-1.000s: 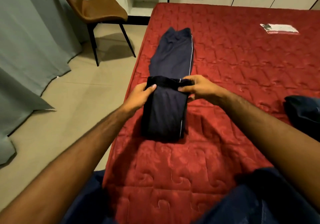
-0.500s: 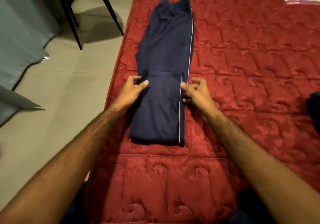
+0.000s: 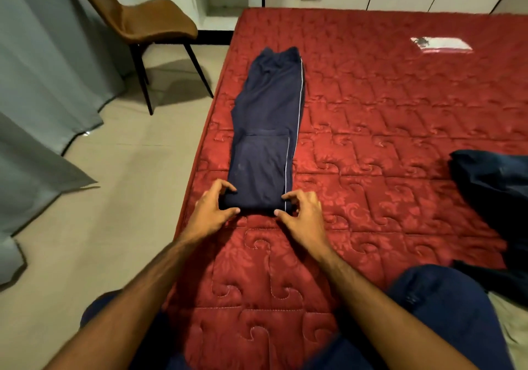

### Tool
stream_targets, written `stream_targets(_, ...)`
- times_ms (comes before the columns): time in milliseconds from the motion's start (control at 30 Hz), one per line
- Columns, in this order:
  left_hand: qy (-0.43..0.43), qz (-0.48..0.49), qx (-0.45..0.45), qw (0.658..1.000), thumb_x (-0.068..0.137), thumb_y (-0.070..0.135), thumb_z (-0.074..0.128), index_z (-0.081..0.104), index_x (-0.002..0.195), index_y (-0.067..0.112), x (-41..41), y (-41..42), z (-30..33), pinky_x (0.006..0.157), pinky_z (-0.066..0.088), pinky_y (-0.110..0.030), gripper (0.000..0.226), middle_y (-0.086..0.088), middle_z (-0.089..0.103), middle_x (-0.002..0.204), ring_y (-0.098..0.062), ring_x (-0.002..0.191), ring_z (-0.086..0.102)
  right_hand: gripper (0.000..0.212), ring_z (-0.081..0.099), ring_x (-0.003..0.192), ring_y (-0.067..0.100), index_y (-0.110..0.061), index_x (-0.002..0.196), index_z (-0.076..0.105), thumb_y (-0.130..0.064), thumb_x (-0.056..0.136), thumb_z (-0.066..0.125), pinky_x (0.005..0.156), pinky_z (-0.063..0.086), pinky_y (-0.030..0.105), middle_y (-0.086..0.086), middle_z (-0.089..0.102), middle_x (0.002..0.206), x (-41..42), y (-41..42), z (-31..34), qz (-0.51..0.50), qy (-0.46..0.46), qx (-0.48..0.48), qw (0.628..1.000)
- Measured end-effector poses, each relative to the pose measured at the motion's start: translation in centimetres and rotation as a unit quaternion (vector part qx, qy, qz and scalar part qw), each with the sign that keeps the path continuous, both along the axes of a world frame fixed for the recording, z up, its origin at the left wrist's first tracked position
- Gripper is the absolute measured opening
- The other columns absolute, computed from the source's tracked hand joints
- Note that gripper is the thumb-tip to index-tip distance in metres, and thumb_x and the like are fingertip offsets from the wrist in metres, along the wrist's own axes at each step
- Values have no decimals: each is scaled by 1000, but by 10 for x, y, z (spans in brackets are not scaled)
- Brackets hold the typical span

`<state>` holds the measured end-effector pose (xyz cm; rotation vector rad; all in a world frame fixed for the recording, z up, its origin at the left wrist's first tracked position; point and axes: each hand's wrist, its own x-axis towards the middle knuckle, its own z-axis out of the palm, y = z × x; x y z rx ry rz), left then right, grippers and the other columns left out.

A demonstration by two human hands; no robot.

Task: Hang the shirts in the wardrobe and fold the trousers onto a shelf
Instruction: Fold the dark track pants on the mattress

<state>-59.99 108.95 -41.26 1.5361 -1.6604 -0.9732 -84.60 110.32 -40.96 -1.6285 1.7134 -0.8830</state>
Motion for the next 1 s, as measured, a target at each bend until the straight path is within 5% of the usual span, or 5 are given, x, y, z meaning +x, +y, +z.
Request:
stream_targets(467, -34, 69, -77, 994, 77, -4, 76, 65, 88, 19, -13, 10, 2, 80, 47, -18, 28, 10, 68, 87, 0, 84, 63, 13, 58, 100, 17, -40, 67, 66, -48, 73, 74, 90, 31, 40, -14, 70, 91, 24, -8, 13, -147, -76, 170, 971)
stream_targets(600, -42, 72, -94, 992, 77, -8, 72, 65, 84, 12, -6, 6, 3, 74, 48, -22, 23, 4, 67, 80, -8, 77, 62, 15, 66, 82, 15, -23, 68, 68, -22, 79, 79, 89, 53, 39, -7, 69, 78, 2, -7, 10, -119, -175, 134, 968)
stream_targets(700, -72, 38, -118, 990, 74, -10, 72, 65, 83, 15, -3, 5, 3, 77, 50, -31, 28, 3, 66, 83, -15, 80, 63, 13, 60, 69, 5, -15, 77, 67, -15, 87, 75, 68, 49, 19, -9, 65, 73, -23, -8, 13, -40, -129, 129, 982)
stream_targets(833, -149, 2, -178, 973, 72, -10, 73, 63, 86, 16, 5, 8, 4, 78, 48, -40, 31, 5, 62, 88, -20, 84, 58, 18, 62, 63, 15, -20, 77, 58, -18, 93, 67, 67, 50, 34, -3, 66, 69, -40, -10, 9, -44, -68, 153, 985)
stream_targets(1000, -361, -5, -199, 911, 72, 11, 69, 55, 125, 19, 3, 13, 11, 84, 48, -46, 55, -5, 50, 128, -31, 109, 54, 37, 48, 113, 23, -16, 118, 55, -21, 84, 69, 94, 40, 35, 4, 53, 122, -31, 8, 22, 42, 196, -110, 974)
